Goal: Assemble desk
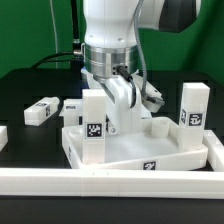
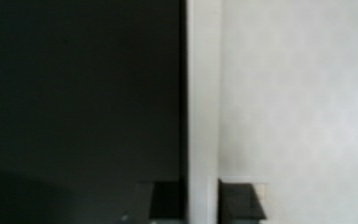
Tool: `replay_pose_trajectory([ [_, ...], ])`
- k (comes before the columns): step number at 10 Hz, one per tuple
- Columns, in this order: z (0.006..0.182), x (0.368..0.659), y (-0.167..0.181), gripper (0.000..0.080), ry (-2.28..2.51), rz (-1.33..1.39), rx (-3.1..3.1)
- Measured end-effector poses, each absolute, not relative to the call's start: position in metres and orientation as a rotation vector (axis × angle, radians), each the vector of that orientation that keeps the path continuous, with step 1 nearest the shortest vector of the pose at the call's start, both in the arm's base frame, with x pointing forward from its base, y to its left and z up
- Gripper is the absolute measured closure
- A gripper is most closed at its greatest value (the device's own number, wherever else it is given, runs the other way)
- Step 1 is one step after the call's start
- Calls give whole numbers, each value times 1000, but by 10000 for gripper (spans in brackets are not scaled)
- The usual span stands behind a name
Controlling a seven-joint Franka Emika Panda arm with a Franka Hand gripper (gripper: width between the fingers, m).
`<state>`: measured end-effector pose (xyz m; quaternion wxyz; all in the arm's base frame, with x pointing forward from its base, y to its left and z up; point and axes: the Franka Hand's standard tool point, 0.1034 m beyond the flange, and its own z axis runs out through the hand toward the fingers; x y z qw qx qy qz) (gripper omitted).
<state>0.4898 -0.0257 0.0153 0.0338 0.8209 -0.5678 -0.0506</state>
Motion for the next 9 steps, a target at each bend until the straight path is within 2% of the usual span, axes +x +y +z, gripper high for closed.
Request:
replay_pose_trajectory([
  [5, 15, 487, -38, 719, -1392, -164, 2740],
  [9, 16, 496, -44, 723, -782, -158, 2964],
])
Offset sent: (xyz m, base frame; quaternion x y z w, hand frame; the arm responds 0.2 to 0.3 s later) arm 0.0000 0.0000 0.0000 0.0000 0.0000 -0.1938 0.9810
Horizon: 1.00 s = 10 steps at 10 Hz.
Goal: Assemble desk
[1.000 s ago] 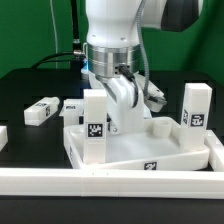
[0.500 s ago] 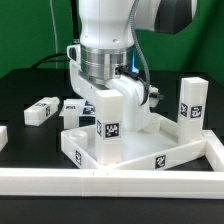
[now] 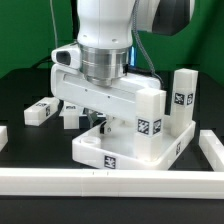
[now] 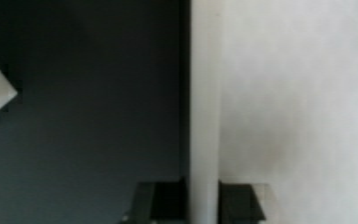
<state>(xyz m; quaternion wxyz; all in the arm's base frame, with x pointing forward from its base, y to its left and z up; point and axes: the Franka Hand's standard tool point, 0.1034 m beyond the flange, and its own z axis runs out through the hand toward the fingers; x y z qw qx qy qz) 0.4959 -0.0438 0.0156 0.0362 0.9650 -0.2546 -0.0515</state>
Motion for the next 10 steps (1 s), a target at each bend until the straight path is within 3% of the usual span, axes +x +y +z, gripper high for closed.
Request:
replay_pose_trajectory([
  [6, 16, 496, -46, 727, -186, -178, 3077],
  [10, 20, 527, -42, 734, 269, -139, 3056],
])
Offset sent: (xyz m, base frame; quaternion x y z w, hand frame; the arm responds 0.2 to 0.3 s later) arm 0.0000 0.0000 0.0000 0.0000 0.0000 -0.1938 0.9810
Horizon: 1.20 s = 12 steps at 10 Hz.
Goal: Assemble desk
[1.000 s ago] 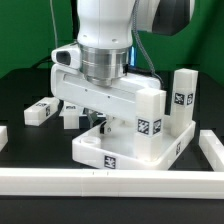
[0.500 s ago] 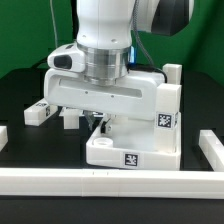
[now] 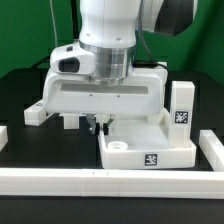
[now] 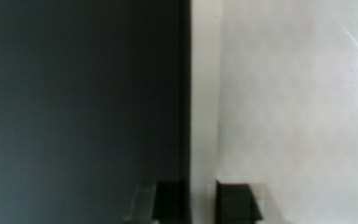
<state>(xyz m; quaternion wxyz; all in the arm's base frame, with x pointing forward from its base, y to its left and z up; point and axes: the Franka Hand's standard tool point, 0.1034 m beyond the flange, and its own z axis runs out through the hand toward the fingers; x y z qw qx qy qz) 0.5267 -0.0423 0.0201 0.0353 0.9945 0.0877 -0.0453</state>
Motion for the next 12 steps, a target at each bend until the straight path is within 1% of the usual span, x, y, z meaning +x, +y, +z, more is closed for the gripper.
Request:
replay_pose_trajectory([
  [2, 20, 537, -41, 736, 455, -133, 3023],
  [8, 21, 537, -46, 736, 929, -167, 2900],
  [9, 22, 541, -40, 736, 984, -165, 2878],
  [11, 26, 560, -29, 736, 1236, -151, 2767],
  [12, 27, 565, -28, 736, 1357, -154, 2703],
])
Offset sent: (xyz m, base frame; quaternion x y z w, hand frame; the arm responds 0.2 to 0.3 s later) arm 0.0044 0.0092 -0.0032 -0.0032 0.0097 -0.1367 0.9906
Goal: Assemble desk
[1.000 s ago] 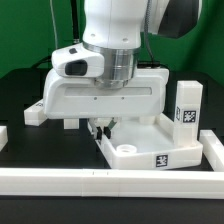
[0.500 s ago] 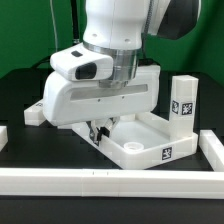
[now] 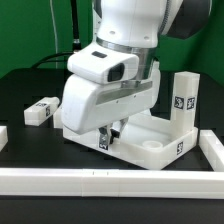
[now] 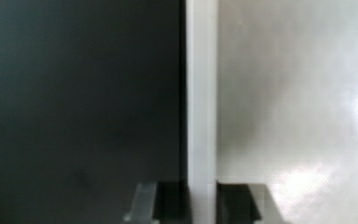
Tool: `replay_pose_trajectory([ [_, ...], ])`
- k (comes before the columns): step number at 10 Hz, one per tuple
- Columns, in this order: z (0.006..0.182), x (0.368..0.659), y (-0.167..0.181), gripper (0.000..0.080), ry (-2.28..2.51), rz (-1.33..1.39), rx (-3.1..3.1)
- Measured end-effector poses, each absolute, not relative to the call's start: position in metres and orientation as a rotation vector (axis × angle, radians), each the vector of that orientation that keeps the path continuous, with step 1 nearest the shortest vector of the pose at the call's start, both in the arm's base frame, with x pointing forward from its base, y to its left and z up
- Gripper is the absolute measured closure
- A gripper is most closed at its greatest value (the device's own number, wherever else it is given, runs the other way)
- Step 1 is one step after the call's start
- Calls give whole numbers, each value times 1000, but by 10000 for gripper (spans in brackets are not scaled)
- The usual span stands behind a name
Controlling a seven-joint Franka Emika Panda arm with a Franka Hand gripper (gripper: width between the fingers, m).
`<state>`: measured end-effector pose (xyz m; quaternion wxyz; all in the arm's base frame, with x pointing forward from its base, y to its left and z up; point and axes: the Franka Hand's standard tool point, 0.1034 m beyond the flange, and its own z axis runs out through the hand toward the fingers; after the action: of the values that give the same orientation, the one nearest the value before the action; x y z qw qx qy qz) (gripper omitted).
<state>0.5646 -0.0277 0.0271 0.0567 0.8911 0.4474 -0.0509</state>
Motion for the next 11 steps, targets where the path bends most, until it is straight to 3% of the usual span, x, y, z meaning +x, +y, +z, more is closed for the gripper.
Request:
replay_pose_trajectory([
  [4, 28, 567, -34, 736, 1765, -207, 2434],
  [6, 32, 584, -18, 736, 1899, -237, 2320],
  [8, 32, 606, -8, 736, 1923, -238, 2290],
  [11, 31, 607, -9, 736, 1919, -238, 2292],
])
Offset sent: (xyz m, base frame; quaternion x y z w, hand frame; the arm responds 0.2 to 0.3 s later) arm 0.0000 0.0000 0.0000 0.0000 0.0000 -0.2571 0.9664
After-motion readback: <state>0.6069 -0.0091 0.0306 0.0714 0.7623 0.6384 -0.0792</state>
